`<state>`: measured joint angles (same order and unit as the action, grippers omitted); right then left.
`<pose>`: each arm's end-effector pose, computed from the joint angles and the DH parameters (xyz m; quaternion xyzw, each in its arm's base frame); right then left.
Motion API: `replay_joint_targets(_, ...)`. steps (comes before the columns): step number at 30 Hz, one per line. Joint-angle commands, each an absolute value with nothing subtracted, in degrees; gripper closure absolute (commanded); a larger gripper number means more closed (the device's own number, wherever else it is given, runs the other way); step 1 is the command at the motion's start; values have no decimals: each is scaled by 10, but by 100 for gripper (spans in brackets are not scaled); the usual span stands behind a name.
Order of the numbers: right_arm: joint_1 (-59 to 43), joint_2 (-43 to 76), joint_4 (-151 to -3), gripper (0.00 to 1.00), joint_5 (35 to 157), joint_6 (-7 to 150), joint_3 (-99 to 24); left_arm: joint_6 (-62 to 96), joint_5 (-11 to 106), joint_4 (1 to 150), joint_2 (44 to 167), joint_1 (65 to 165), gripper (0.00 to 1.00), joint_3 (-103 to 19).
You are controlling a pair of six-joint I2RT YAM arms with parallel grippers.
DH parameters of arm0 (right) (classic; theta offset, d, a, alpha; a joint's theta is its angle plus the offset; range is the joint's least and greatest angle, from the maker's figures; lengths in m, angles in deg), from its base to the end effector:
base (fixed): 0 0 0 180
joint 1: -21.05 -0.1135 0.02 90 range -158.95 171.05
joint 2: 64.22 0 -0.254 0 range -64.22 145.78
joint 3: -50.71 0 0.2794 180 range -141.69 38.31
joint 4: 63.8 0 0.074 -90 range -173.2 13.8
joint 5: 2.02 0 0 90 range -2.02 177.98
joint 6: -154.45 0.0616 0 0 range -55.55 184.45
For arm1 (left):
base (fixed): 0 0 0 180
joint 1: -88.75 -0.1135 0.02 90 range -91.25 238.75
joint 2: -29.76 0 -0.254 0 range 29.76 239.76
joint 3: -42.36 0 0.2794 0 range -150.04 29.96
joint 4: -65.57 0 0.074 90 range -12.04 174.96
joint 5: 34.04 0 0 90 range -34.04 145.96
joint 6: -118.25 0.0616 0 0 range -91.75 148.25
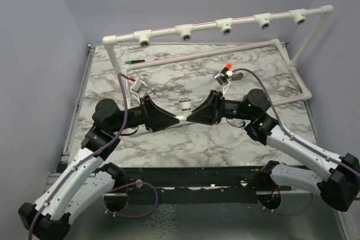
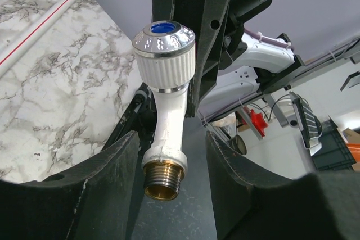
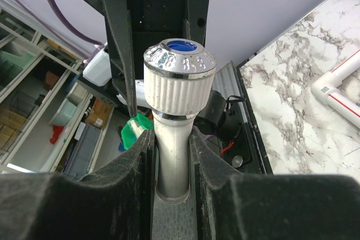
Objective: Install the water faucets
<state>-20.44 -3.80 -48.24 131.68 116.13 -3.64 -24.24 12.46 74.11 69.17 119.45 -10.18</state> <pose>0.1886 0.2236 0.3244 -0.2297 0.6226 0.6798 0.3121 0.1625 -0.1458 0.3477 0.1483 0.6701 -0.6411 0.3436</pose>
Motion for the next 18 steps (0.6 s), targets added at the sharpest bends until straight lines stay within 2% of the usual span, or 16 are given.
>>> replay_joint_targets(1, -201, -56, -451, 99, 1284, 1175, -26, -252, 107, 721, 687, 1192, 49, -95)
replay_joint_targets(6, -201, -55, -449, 100, 1281, 1178, -23, -254, 109, 721, 683, 1192, 49, -95)
replay_joint_targets(10, -201, -55, -447, 100, 1282, 1175, -21, -257, 110, 716, 683, 1192, 59, -94)
replay_joint_targets(12, -201, -55, -448, 100, 1281, 1175, -20, -259, 110, 713, 684, 1192, 68, -93)
replay_joint_targets(15, -202, -55, -448, 100, 1280, 1175, -19, -259, 104, 710, 688, 1192, 96, -92)
replay_joint_targets(16, -202, -56, -449, 100, 1280, 1175, -19, -261, 104, 710, 689, 1192, 100, -92)
replay_joint_targets(18, -201, -56, -451, 100, 1282, 1174, -18, -266, 105, 706, 691, 1192, 100, -90)
